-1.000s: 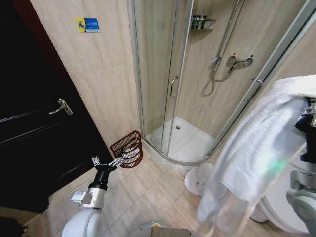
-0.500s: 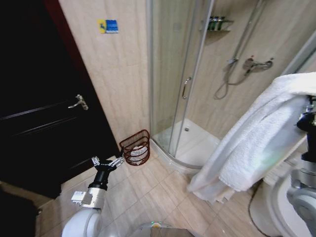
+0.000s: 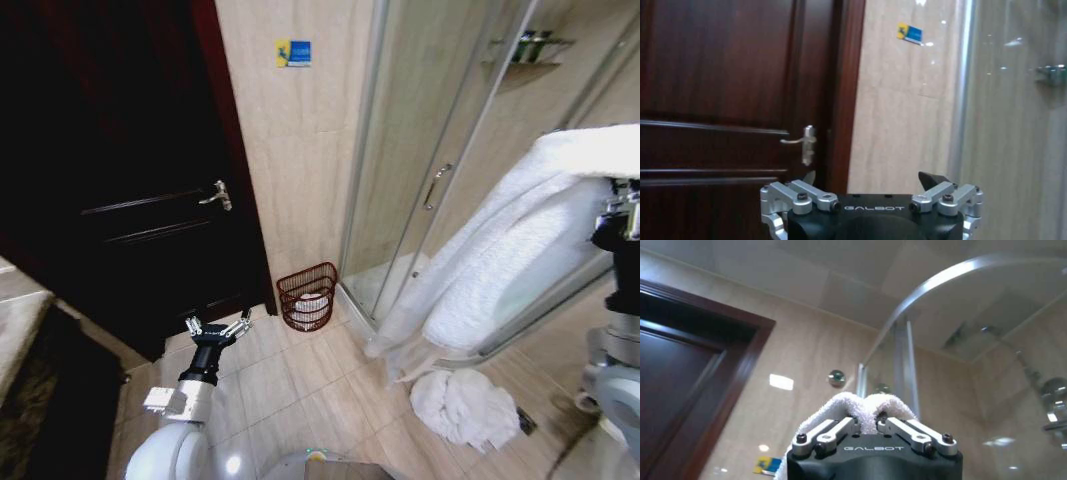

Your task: Discard the used towel into the hamper.

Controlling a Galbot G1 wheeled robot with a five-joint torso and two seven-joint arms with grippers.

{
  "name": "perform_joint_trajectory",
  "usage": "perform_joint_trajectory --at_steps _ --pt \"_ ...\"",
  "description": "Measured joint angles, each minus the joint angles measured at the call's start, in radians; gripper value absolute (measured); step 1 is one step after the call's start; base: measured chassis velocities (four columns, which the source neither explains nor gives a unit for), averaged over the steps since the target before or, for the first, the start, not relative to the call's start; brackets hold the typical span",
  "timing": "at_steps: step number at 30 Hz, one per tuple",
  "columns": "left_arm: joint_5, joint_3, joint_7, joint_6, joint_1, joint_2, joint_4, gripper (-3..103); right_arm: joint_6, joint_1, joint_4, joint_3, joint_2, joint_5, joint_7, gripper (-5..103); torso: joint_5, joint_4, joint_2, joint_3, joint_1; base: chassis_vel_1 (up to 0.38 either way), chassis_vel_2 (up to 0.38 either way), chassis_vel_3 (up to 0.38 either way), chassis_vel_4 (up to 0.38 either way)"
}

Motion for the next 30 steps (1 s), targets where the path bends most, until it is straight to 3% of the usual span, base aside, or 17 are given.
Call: perform_joint_trajectory --at_steps 15,30 --pt "0.000 0.000 0.000 0.000 0.000 0.000 0.000 100 0.011 0.036 -0.025 -0.029 -0.029 0.022 -0.083 8 -0.0001 0.0000 0.000 0.000 0.000 0.085 0.079 0.080 0.087" --pt "0.000 0.000 0.000 0.000 0.000 0.000 0.000 100 -0.007 0.088 -0.058 -0.049 -0.041 0.022 -0.092 8 0.0000 -0.0002 0.000 0.000 0.000 0.033 0.033 0.040 0.037"
